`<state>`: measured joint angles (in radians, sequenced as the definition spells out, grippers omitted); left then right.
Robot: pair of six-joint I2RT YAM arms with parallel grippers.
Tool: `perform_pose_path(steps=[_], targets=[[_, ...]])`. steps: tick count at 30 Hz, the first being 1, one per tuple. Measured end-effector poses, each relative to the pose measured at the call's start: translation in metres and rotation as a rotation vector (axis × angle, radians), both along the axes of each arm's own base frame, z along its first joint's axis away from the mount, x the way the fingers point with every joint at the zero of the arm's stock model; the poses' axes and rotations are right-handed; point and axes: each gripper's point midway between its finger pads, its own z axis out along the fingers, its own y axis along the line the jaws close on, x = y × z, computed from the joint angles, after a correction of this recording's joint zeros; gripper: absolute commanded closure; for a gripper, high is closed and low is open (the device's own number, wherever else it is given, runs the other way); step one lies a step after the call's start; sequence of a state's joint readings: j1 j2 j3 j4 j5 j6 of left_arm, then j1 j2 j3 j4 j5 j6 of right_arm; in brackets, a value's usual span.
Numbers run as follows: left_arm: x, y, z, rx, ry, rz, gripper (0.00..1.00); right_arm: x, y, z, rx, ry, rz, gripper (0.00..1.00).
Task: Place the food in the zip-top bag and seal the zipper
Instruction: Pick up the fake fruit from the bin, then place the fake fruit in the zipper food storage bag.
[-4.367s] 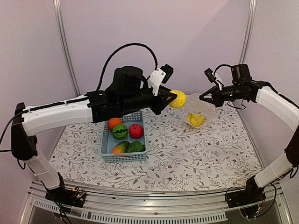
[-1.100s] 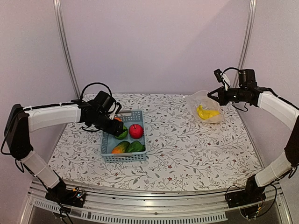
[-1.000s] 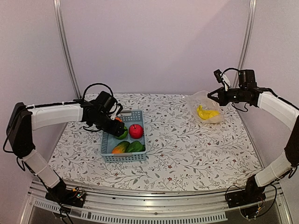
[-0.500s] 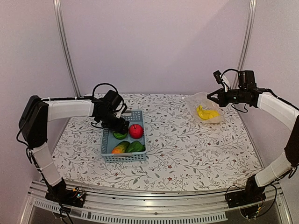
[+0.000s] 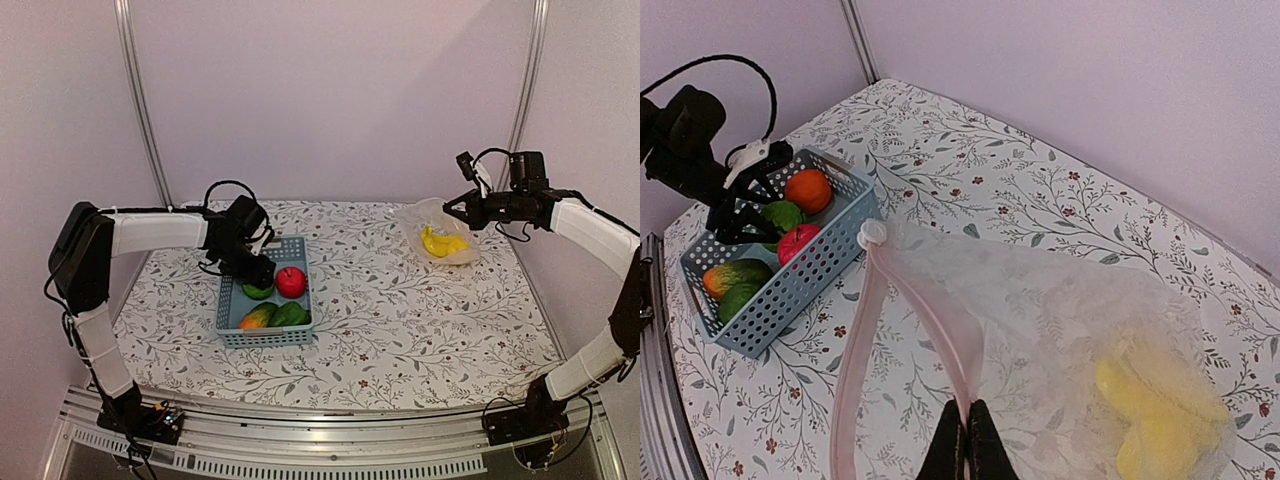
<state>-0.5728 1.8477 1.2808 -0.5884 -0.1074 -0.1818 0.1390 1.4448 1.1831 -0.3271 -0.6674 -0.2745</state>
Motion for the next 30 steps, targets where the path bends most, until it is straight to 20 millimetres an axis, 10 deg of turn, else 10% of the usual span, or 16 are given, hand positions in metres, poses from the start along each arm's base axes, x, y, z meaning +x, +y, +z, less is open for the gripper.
perform_pose_path(steps=[12, 19, 30], targets=[[-0.007, 0.006, 0.006, 0.029, 0.021, -0.009, 0.36, 0.0, 0.0, 0.0, 0.0, -0.001, 0.0, 1.0], [-0.001, -0.006, 0.07, -0.037, -0.089, -0.018, 0.36, 0.0, 0.0, 0.0, -0.002, -0.002, 0.002, 1.0], [-0.038, -0.152, 0.212, -0.349, -0.415, -0.348, 0.37, -0.001, 0.001, 0.0, 0.002, 0.0, 0.007, 1.0]])
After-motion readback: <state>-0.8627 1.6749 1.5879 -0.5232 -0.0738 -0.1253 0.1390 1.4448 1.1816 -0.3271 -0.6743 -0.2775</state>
